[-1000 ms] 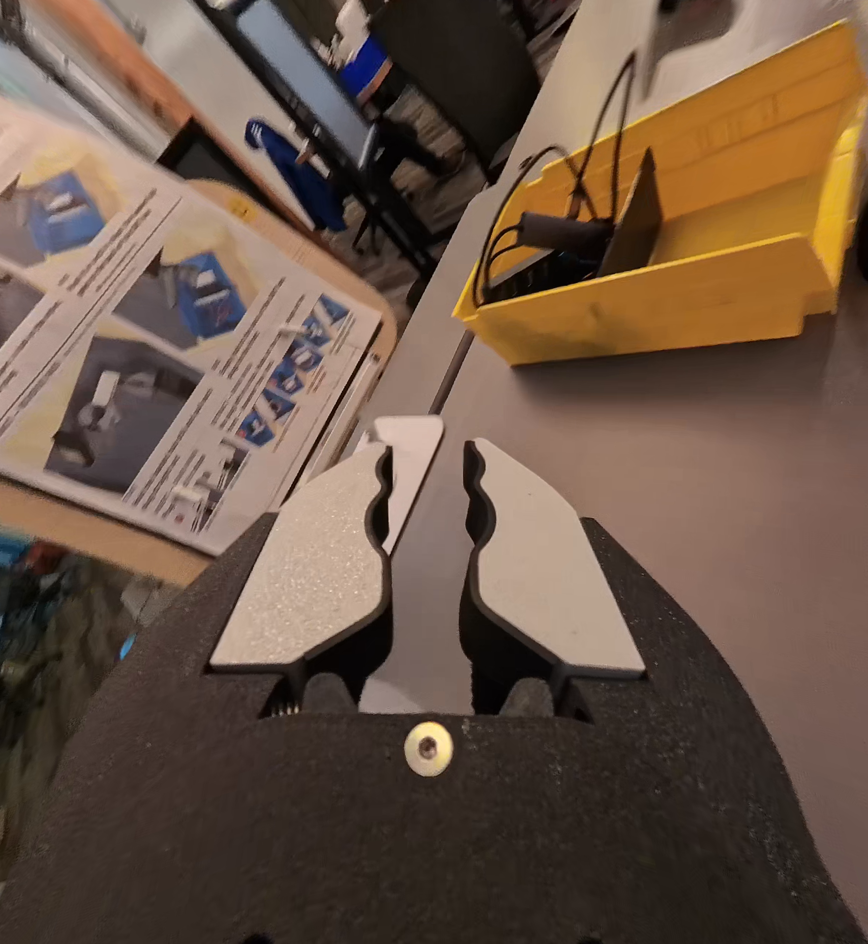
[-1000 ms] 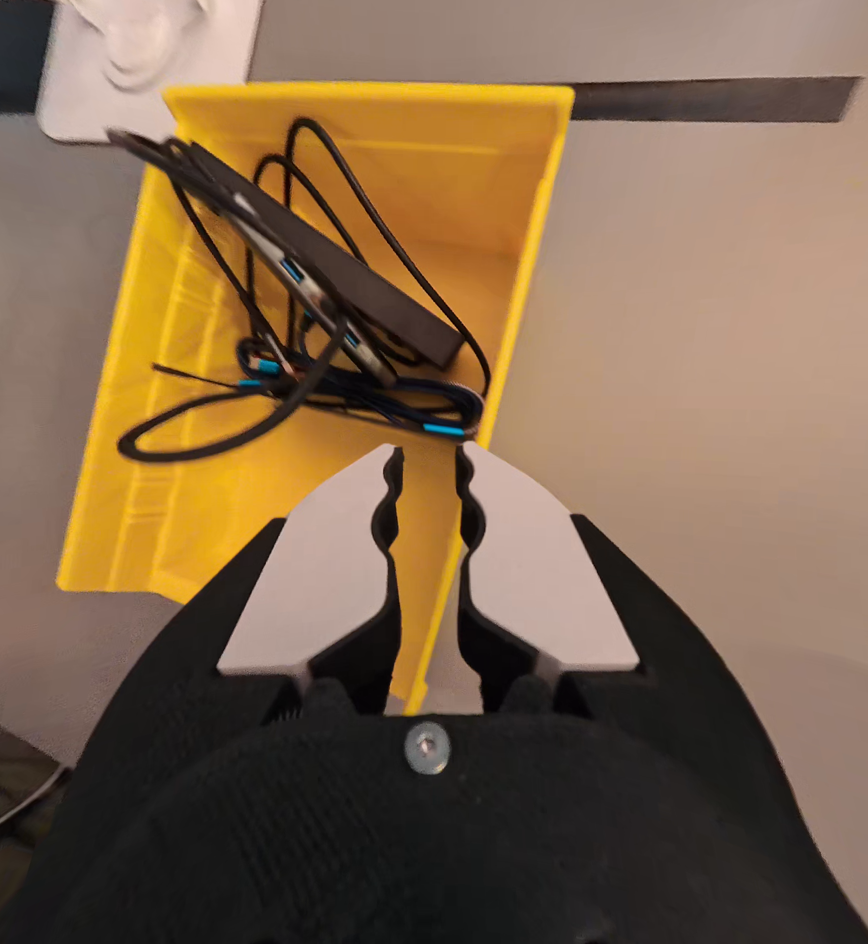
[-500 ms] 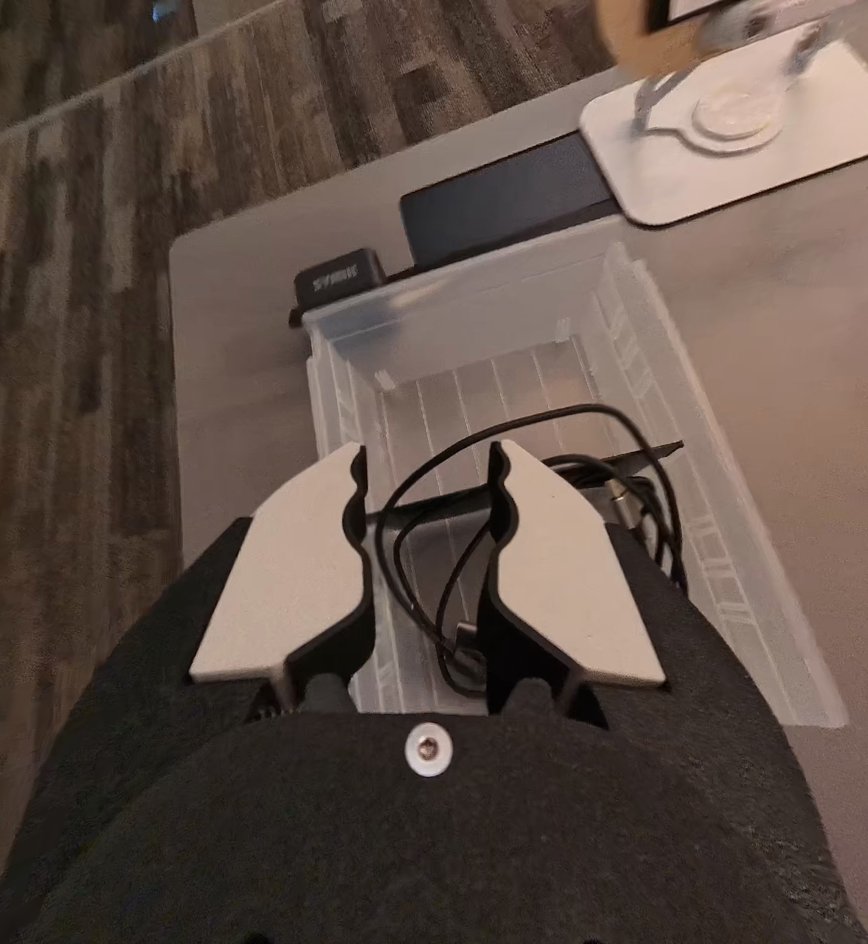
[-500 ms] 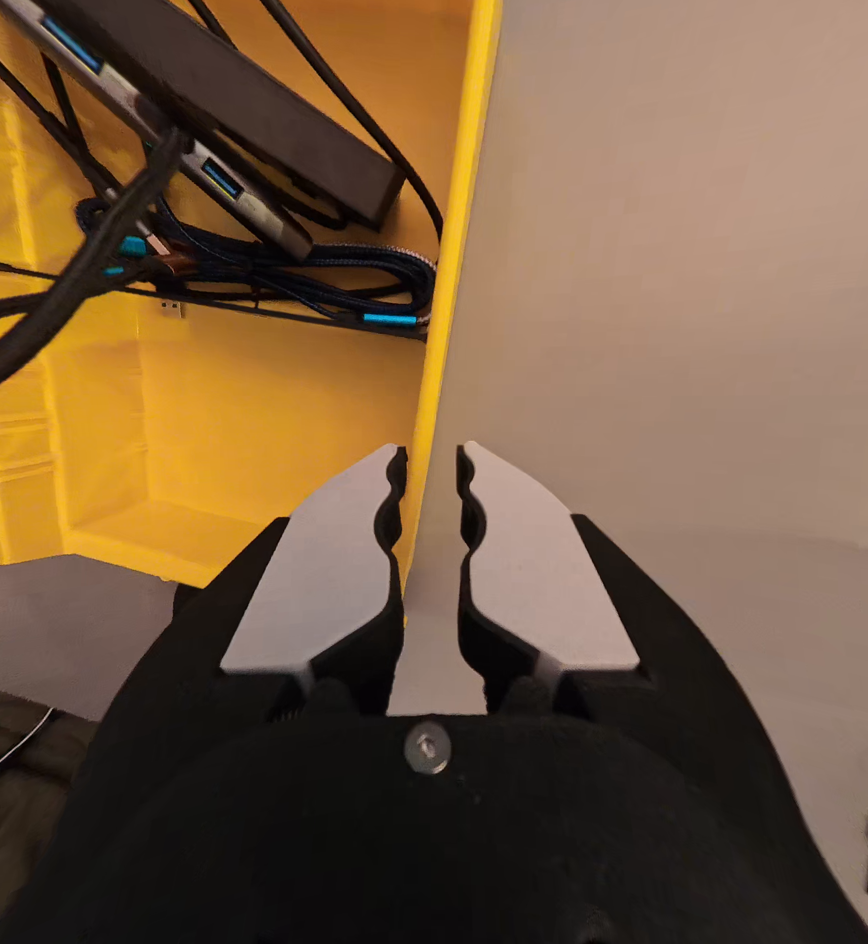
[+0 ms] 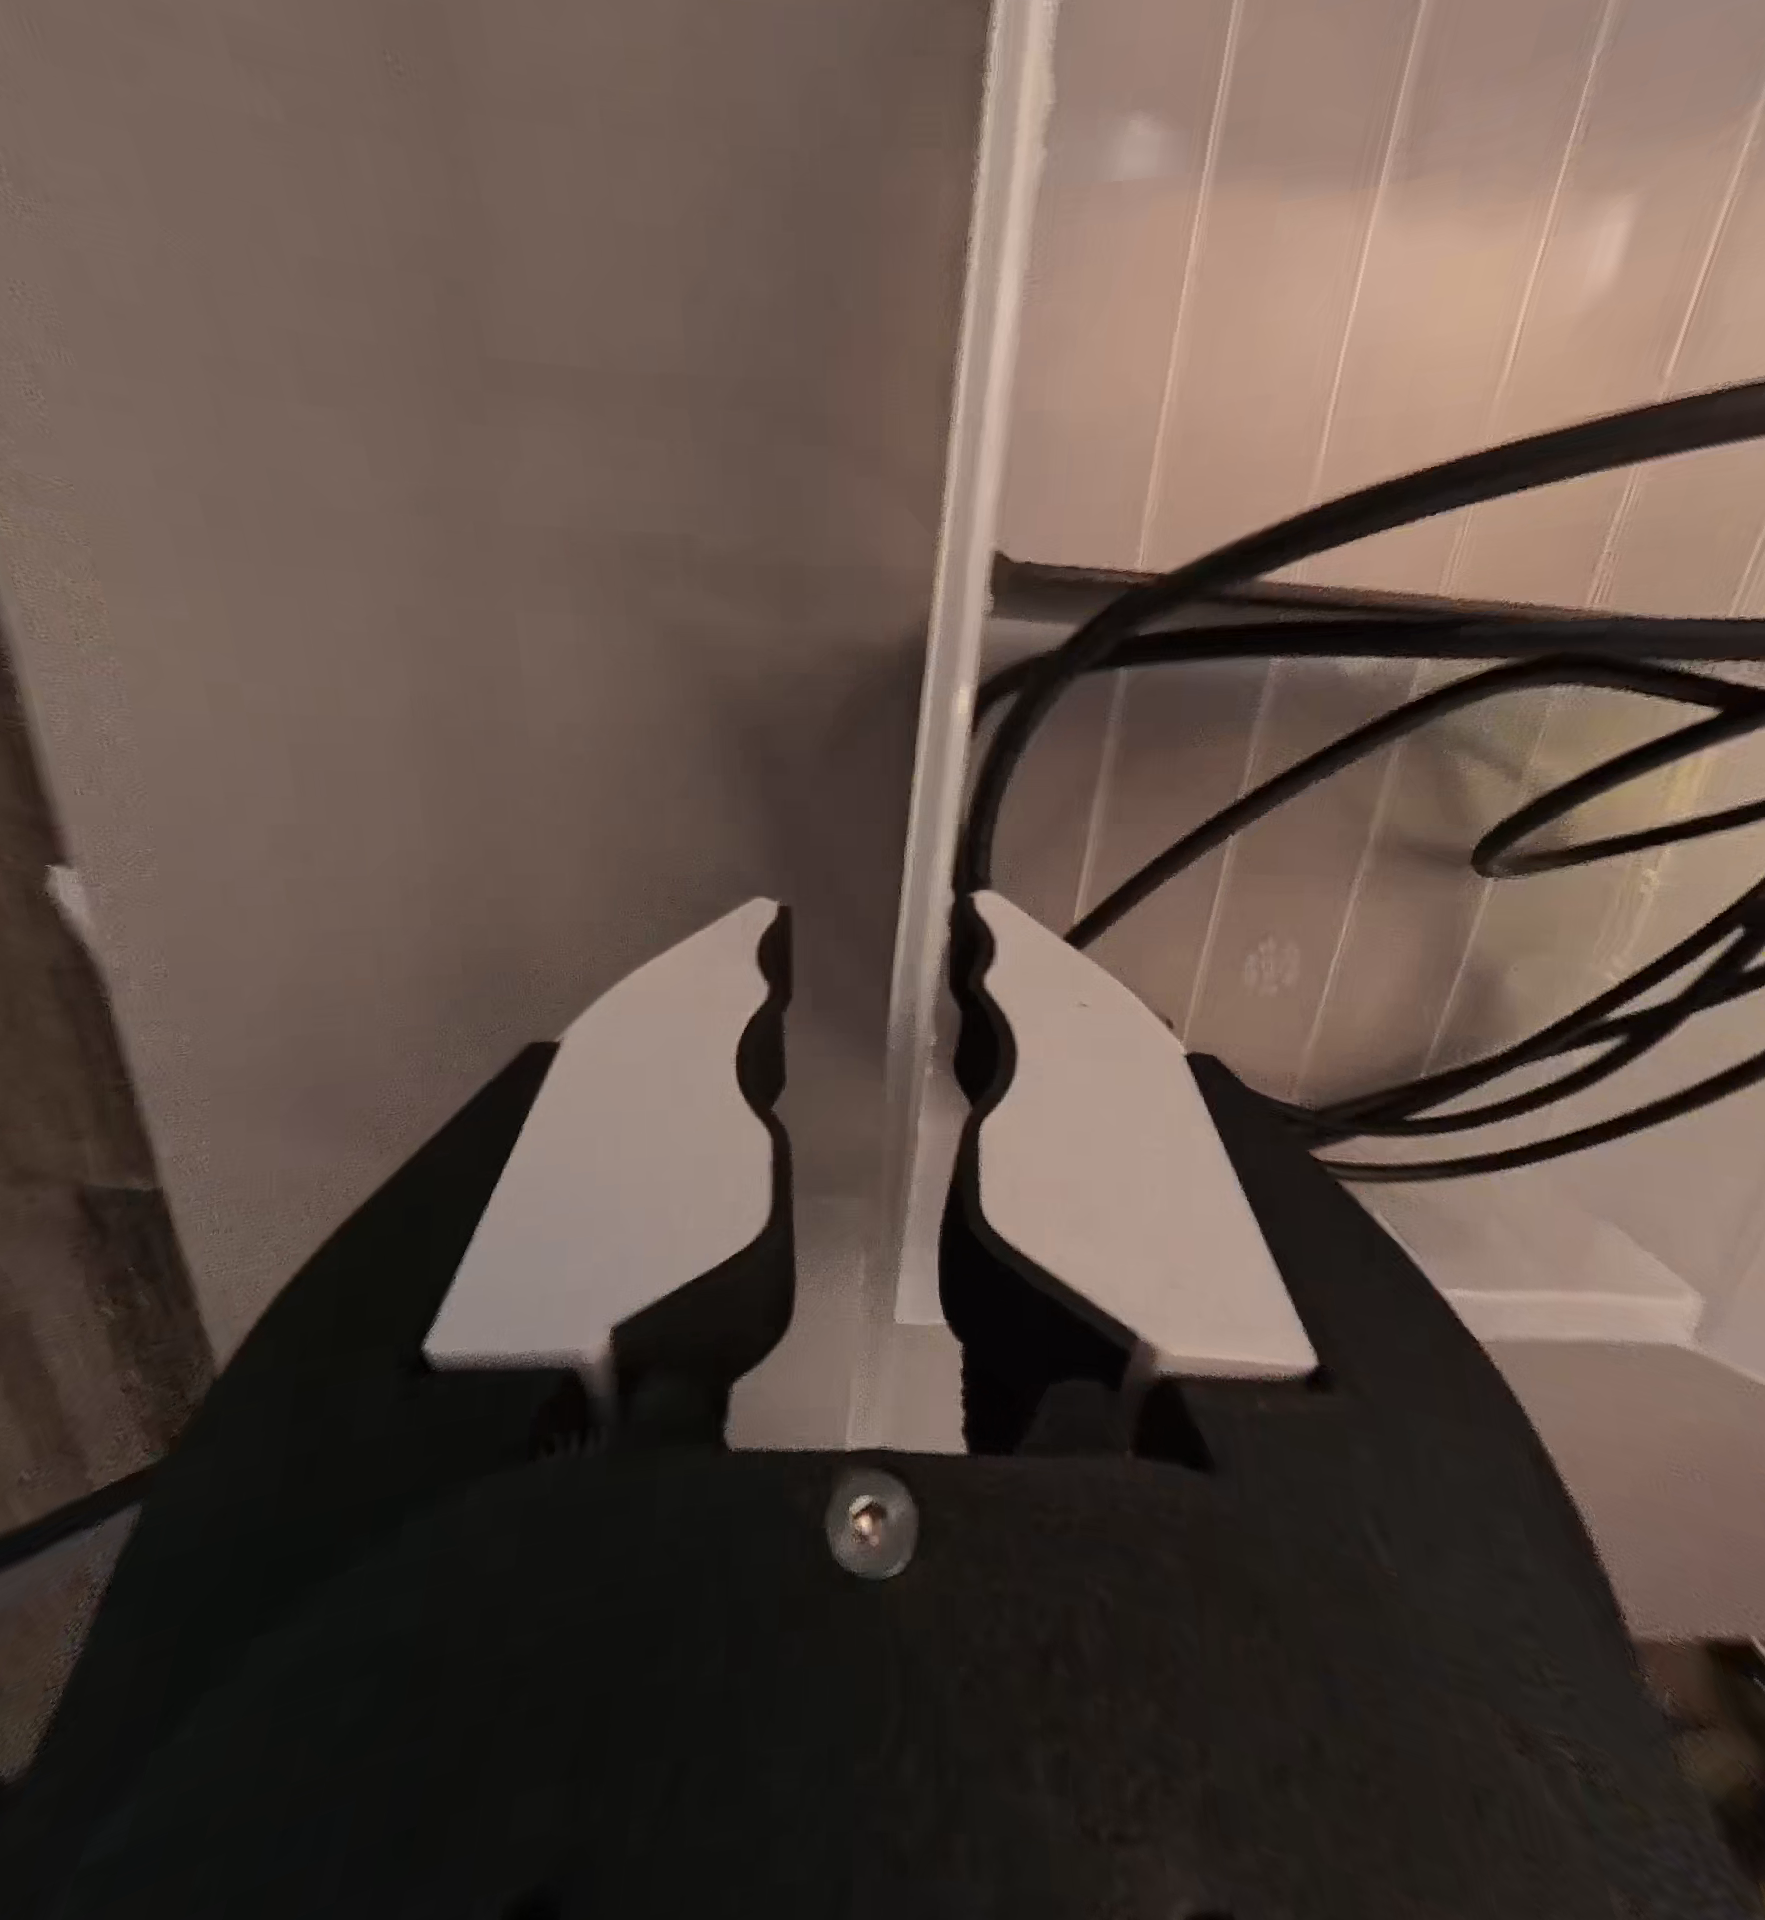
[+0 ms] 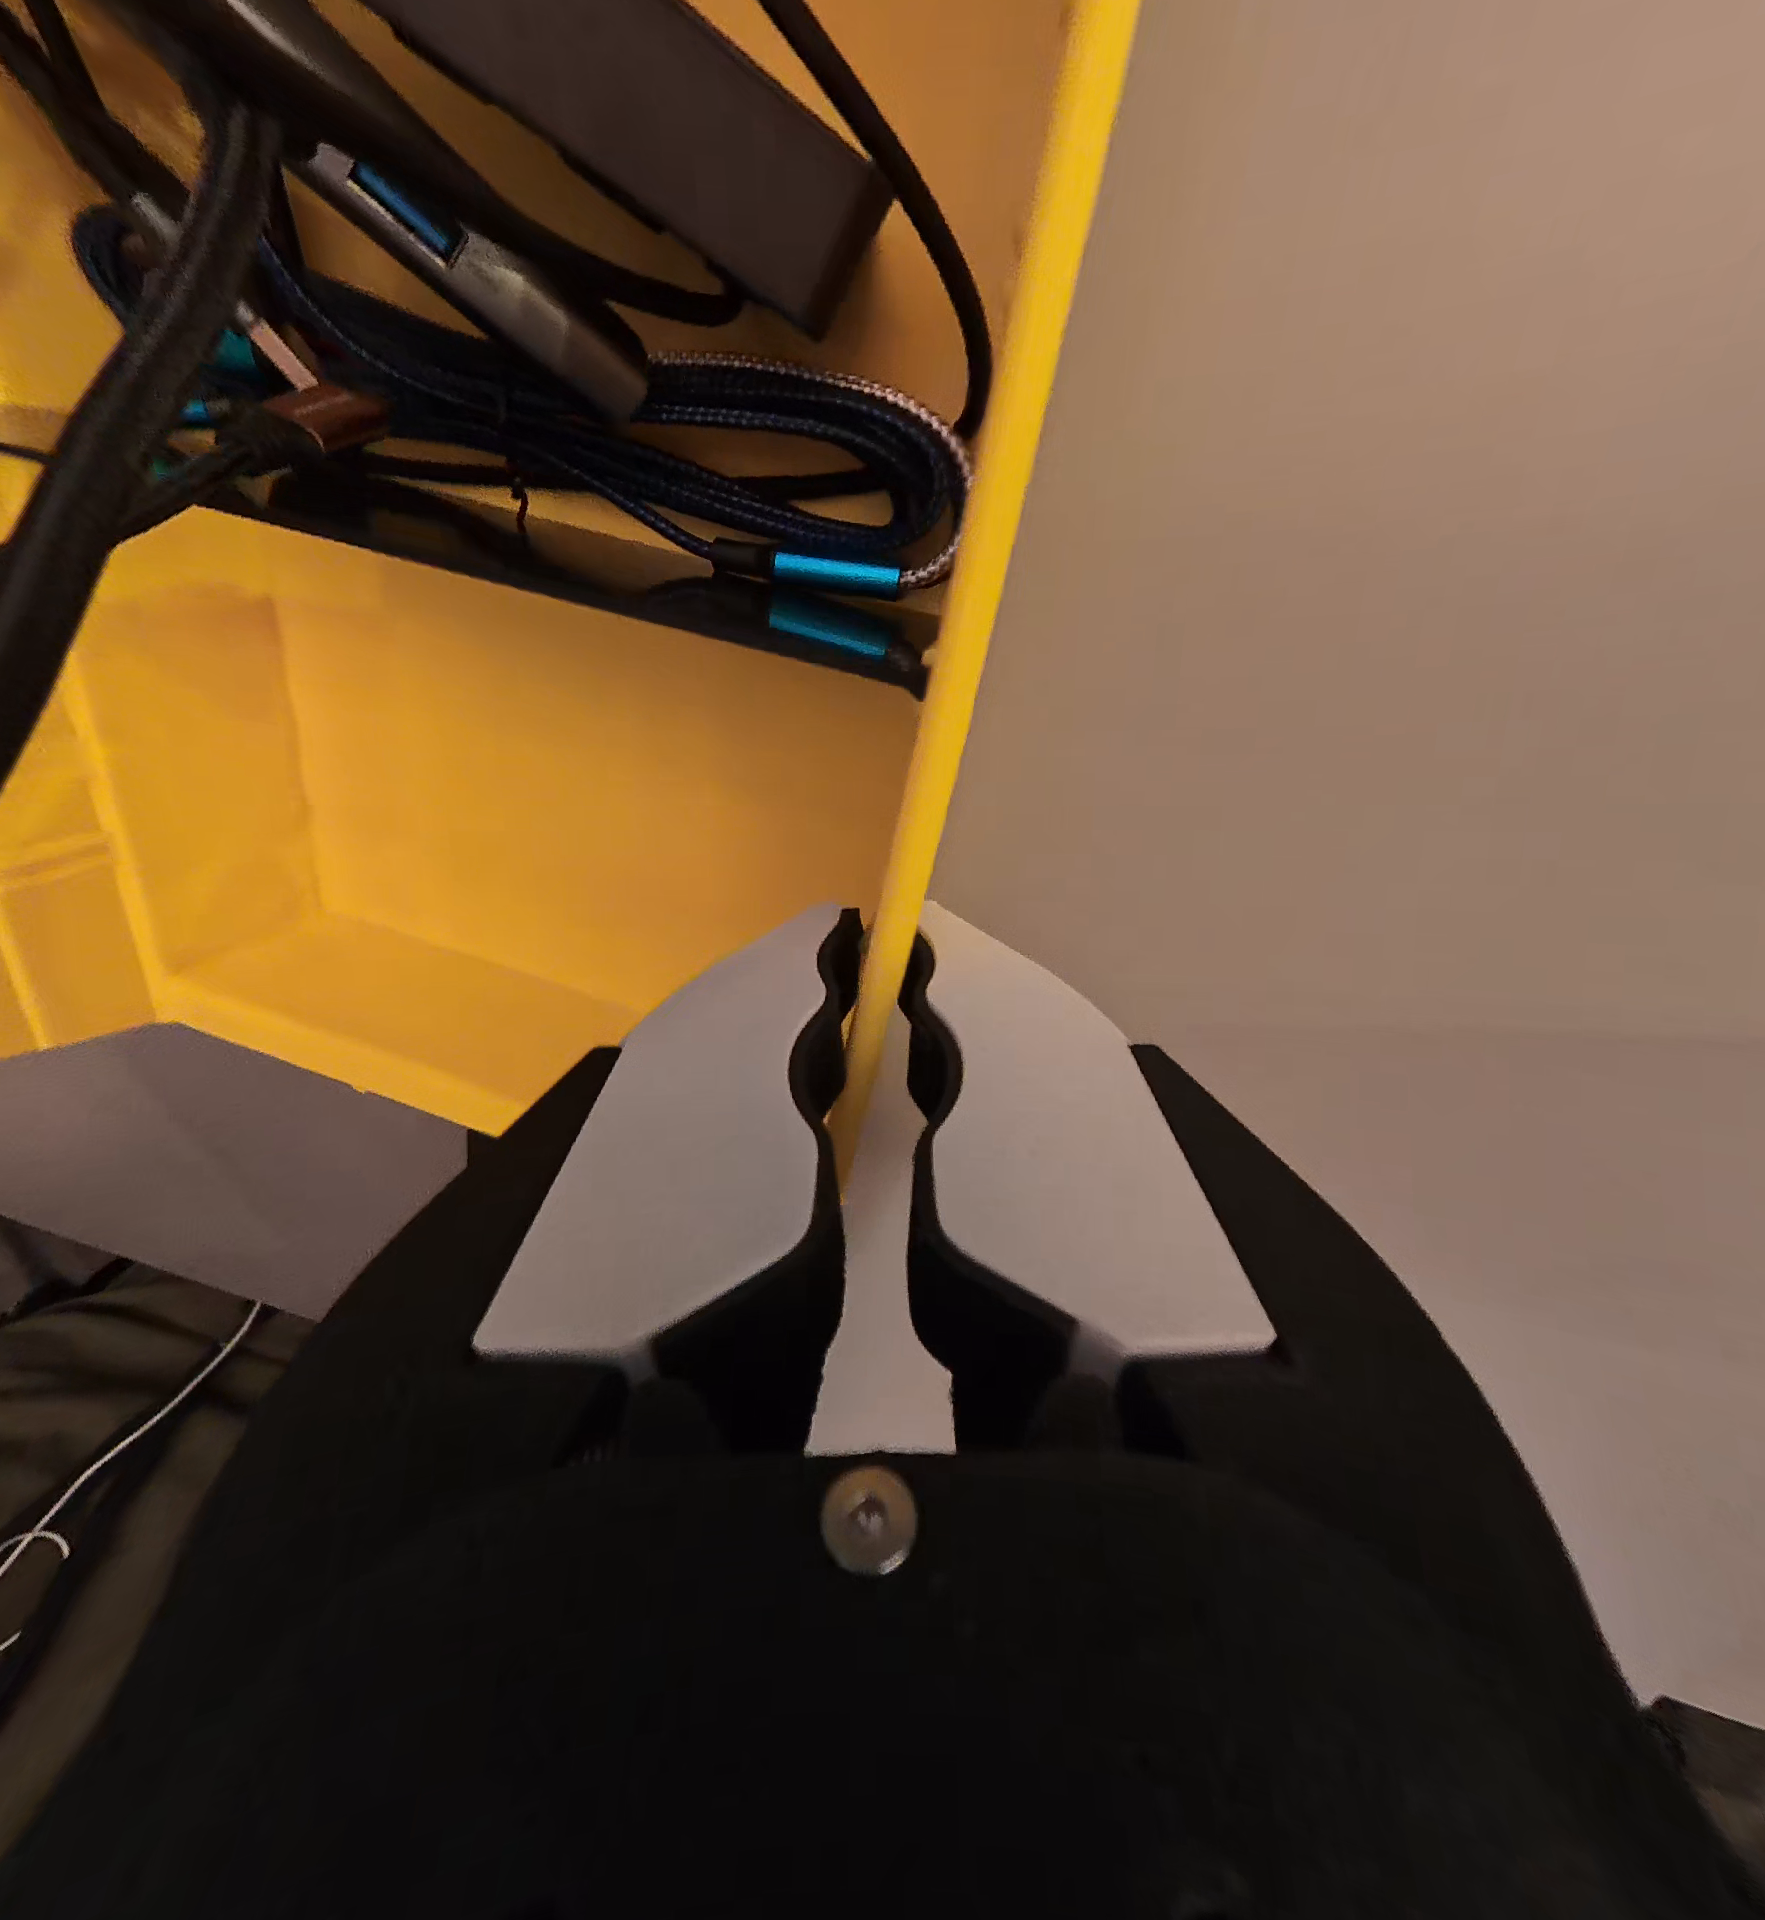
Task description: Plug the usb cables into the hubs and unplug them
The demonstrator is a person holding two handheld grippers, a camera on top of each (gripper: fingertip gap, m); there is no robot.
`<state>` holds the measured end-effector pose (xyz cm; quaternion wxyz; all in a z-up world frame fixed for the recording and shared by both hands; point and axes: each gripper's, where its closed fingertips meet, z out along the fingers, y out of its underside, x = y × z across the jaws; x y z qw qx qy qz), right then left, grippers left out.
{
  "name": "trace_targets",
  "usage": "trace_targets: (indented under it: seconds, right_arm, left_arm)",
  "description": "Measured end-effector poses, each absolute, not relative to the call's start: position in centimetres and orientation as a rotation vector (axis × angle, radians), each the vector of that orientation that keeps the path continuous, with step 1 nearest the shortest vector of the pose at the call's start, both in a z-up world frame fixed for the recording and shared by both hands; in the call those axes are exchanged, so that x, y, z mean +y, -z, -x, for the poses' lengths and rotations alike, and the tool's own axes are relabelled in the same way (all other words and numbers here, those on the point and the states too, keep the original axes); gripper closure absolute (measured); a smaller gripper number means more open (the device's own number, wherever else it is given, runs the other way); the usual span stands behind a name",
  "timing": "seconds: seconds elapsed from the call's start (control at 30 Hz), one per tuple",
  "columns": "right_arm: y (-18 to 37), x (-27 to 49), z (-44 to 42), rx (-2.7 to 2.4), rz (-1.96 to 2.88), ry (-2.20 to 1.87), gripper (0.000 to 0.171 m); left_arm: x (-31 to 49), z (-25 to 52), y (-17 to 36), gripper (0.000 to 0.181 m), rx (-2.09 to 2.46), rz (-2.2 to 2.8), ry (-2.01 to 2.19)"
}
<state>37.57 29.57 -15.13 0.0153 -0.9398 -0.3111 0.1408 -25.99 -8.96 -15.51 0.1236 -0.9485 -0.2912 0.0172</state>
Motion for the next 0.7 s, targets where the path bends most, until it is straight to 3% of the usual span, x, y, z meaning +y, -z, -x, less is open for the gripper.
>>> trace_targets:
  seconds: [0.07,0.2,0.43,0.7]
  right_arm:
    - [15.1,29.0,-37.0,-1.011,2.929,-0.435,0.163]
    - [15.1,28.1,-35.6,-1.042,2.952,-0.424,0.163]
    - [15.1,26.1,-32.7,-1.188,2.954,-0.307,0.162]
    - [15.1,24.2,-28.6,-1.389,2.869,-0.293,0.162]
  left_arm:
    - [-8.2,25.0,16.2,0.172,-0.824,2.792,0.044]
    - [-7.4,24.2,16.5,0.172,-0.766,2.873,-0.039]
    - [-3.2,18.0,16.6,0.168,-0.440,3.023,-0.050]
    - [-0.6,12.8,16.7,0.152,-0.199,3.133,-0.194]
